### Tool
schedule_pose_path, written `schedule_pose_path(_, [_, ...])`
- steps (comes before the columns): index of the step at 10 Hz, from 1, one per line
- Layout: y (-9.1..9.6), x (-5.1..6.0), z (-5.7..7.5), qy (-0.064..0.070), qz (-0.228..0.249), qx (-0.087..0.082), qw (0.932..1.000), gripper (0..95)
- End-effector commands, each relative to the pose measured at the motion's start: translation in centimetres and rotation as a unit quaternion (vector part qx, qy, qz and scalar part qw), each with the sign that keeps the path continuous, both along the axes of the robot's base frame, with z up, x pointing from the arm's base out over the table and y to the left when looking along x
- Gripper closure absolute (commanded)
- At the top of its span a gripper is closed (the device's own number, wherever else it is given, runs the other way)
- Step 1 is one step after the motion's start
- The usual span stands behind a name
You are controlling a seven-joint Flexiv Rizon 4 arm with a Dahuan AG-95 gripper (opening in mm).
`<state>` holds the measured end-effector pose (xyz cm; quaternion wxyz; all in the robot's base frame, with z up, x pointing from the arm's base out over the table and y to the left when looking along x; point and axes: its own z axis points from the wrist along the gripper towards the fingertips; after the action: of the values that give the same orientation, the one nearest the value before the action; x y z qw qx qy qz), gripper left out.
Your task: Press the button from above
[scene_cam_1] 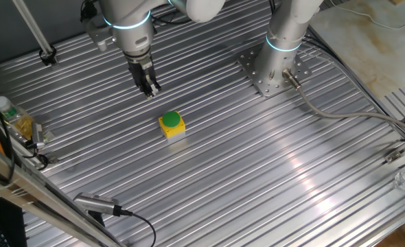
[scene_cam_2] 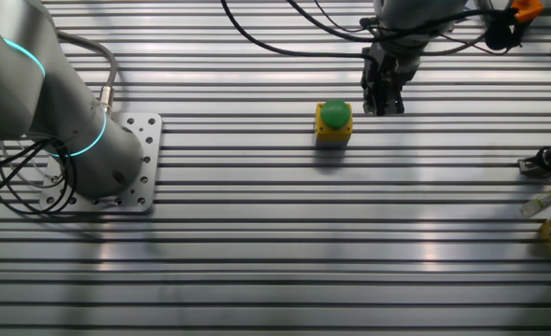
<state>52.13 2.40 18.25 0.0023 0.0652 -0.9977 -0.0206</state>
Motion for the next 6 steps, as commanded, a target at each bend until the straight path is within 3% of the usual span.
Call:
schedule_pose_path(1, [-0.06, -0.03, 0.02, 0.001, 0.0, -0.003, 1.0, 95.0])
schedule_pose_path(6, [-0.06, -0.03, 0.02, 0.002, 0.001, -0.002, 1.0, 95.0])
